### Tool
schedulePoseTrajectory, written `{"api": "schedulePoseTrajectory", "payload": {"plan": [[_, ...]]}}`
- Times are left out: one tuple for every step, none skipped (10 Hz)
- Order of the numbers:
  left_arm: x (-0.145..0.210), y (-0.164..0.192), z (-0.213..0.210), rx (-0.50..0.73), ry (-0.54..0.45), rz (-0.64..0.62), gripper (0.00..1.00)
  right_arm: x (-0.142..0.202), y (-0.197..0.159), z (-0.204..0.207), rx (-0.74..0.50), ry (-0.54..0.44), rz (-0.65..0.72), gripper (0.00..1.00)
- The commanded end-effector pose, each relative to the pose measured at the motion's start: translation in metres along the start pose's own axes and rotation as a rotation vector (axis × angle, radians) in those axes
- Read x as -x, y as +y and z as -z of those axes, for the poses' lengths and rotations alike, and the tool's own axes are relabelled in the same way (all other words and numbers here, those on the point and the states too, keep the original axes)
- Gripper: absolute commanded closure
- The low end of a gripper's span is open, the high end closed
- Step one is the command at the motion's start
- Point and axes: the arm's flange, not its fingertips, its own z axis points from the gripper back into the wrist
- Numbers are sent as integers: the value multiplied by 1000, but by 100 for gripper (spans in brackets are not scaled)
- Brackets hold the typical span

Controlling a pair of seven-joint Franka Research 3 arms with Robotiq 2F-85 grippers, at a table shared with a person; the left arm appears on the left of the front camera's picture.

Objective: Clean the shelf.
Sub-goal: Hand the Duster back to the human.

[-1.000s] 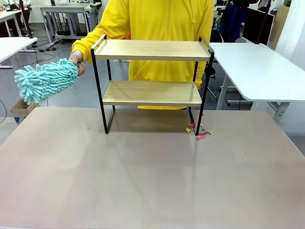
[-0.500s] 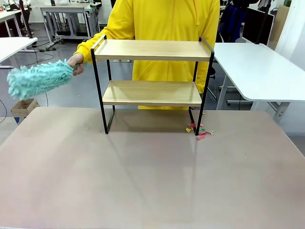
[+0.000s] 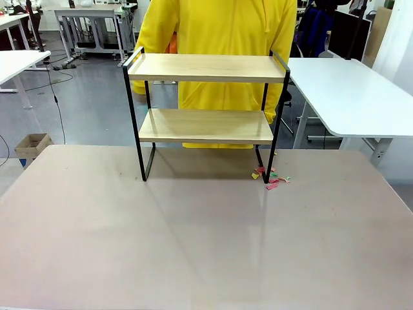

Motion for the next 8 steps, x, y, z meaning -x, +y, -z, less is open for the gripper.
{"api": "schedulePoseTrajectory", "payload": {"plan": [[2, -5, -2, -26, 11, -9, 0, -2, 1, -1, 2, -23, -14, 0], [2, -5, -2, -26, 11, -9, 0, -2, 1, -1, 2, -23, -14, 0], [2, -5, -2, -26, 11, -9, 0, -2, 1, -1, 2, -23, -14, 0], [2, -5, -2, -26, 11, -9, 0, -2, 1, -1, 2, -23, -14, 0], [2, -5, -2, -26, 11, -9, 0, -2, 1, -1, 2, -23, -14, 0], [2, -5, -2, -26, 11, -9, 0, -2, 1, -1, 2, -23, -14, 0], [2, -5, -2, -26, 11, -9, 0, -2, 1, -1, 2, -23, -14, 0], [2, -5, -2, -26, 11, -9, 0, -2, 1, -1, 2, -23, -14, 0]]}}
